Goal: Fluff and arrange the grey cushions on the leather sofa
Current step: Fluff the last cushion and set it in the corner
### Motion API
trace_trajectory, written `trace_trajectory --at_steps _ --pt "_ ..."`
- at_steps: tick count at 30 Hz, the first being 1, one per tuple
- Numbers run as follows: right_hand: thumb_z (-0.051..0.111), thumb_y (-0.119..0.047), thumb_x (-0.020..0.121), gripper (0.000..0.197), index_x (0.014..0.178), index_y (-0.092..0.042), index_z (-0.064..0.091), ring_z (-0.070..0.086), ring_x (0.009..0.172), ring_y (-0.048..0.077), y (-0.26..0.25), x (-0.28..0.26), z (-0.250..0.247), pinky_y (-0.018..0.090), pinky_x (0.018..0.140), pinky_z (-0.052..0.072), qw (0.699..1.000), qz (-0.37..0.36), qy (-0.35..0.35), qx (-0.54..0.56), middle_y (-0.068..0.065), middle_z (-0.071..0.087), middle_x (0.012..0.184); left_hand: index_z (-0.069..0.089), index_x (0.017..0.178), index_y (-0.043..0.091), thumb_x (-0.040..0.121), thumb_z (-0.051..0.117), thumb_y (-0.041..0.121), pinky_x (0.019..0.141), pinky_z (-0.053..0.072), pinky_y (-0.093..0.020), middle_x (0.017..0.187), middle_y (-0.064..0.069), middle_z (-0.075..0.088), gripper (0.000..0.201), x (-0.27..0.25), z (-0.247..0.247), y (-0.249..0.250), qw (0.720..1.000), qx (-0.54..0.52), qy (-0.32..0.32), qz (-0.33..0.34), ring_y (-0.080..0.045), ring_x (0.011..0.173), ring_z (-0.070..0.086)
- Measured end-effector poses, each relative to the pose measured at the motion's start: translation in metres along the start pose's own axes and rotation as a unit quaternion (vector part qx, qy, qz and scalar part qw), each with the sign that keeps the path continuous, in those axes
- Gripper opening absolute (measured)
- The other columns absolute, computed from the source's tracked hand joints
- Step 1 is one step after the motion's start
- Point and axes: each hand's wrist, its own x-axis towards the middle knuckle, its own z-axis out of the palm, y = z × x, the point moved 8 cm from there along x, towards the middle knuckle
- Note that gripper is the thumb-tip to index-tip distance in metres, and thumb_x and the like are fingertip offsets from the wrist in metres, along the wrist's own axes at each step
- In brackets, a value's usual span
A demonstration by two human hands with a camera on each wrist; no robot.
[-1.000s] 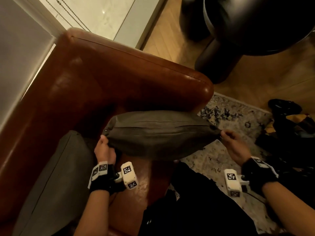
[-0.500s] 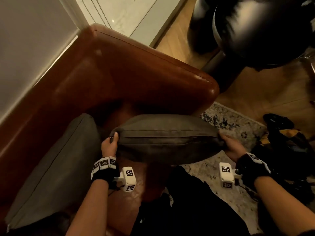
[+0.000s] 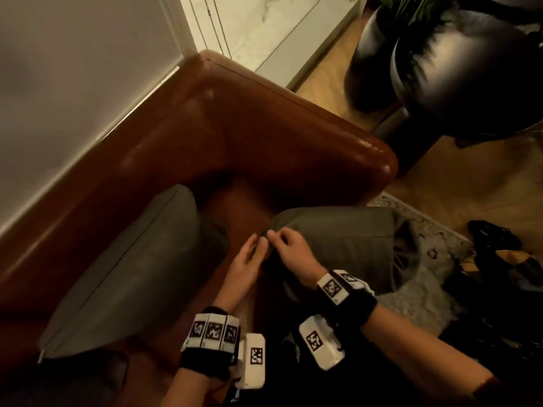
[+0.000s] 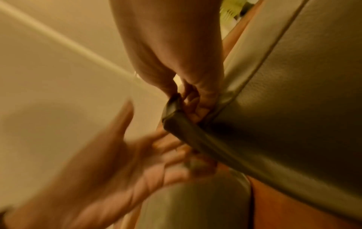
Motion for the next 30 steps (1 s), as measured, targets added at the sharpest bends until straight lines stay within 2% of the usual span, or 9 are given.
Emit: trace_trajectory --at_steps 3,6,9,12,15,18,21,25,30 --pt "0.048 -0.011 0.095 0.016 0.089 -0.011 0.063 0.059 0.083 0.011 0.009 0.003 0.041 0.031 0.080 0.043 0.993 -0.025 -0.109 -0.046 0.003 0.064 0.085 0.032 0.143 0.013 0.090 0.055 0.033 0.104 0.031 -0.022 0.141 -0.008 0.044 0.061 0.000 -0.011 -0.019 0.995 0.037 0.090 0.006 -0.020 0.134 0.039" --pt "0.047 -0.003 0.094 0.030 0.122 -0.002 0.059 0.056 0.116 0.020 0.006 -0.001 0.038 0.021 0.100 0.036 0.962 -0.081 -0.203 -0.163 0.014 0.063 0.123 0.053 0.125 0.001 0.090 0.058 0.020 0.093 0.038 -0.027 0.126 -0.019 0.058 0.040 0.003 -0.034 -0.029 0.979 0.050 0.195 0.003 -0.030 0.121 0.053" --pt "0.051 -0.005 0.089 0.024 0.109 -0.003 0.064 0.058 0.106 0.029 0.006 0.002 -0.033 0.025 0.094 0.039 0.951 -0.181 -0.031 -0.251 0.016 0.064 0.109 0.053 0.119 -0.001 0.093 0.052 0.024 0.092 0.039 -0.032 0.120 -0.023 0.059 0.036 0.006 -0.037 -0.021 0.969 0.067 0.237 0.007 -0.035 0.116 0.053" --pt "0.051 -0.006 0.089 0.017 0.104 -0.004 0.059 0.053 0.103 0.034 0.041 -0.004 -0.145 0.042 0.090 0.042 0.921 -0.074 0.217 -0.314 0.018 0.058 0.107 0.049 0.111 0.000 0.093 0.051 0.027 0.078 0.034 -0.027 0.114 -0.024 0.060 0.032 0.007 -0.035 -0.009 0.964 0.055 0.261 0.018 -0.035 0.108 0.055" --pt "0.052 -0.009 0.092 0.020 0.110 -0.002 0.054 0.048 0.111 0.034 0.084 -0.007 -0.190 0.041 0.095 0.039 0.932 0.048 0.195 -0.302 0.018 0.052 0.116 0.051 0.104 0.003 0.092 0.053 0.029 0.079 0.032 -0.026 0.108 -0.020 0.060 0.029 0.010 -0.039 -0.005 0.964 0.064 0.257 0.033 -0.032 0.105 0.055" --pt "0.053 -0.016 0.093 0.029 0.119 -0.004 0.055 0.047 0.115 0.033 0.093 0.004 -0.188 0.042 0.099 0.040 0.926 0.027 0.154 -0.343 0.016 0.050 0.123 0.056 0.102 0.003 0.088 0.059 0.034 0.083 0.040 -0.030 0.104 -0.016 0.063 0.034 0.015 -0.040 -0.001 0.960 0.097 0.254 0.069 -0.031 0.101 0.057" --pt "0.055 -0.012 0.090 0.019 0.106 -0.006 0.062 0.048 0.106 0.033 0.090 0.013 -0.187 0.043 0.090 0.042 0.905 0.014 0.148 -0.398 0.012 0.056 0.113 0.058 0.097 0.003 0.088 0.059 0.030 0.080 0.041 -0.030 0.098 -0.016 0.063 0.029 0.013 -0.039 0.000 0.954 0.120 0.258 0.090 -0.027 0.094 0.057" --pt "0.059 -0.012 0.089 0.005 0.087 -0.010 0.064 0.053 0.088 0.021 0.081 -0.004 -0.224 0.025 0.072 0.040 0.967 -0.027 0.192 -0.167 0.006 0.059 0.093 0.062 0.094 -0.005 0.090 0.057 0.022 0.077 0.036 -0.029 0.092 -0.024 0.065 0.027 0.011 -0.055 0.007 0.945 0.136 0.282 0.099 -0.035 0.092 0.059" --pt "0.057 -0.023 0.091 0.009 0.090 -0.019 0.065 0.055 0.091 0.018 0.099 -0.021 -0.230 0.028 0.072 0.043 0.987 0.031 0.156 0.034 0.004 0.061 0.099 0.062 0.095 -0.005 0.092 0.054 0.021 0.075 0.034 -0.026 0.092 -0.023 0.064 0.028 0.015 -0.056 0.020 0.942 0.144 0.279 0.117 -0.024 0.084 0.052"
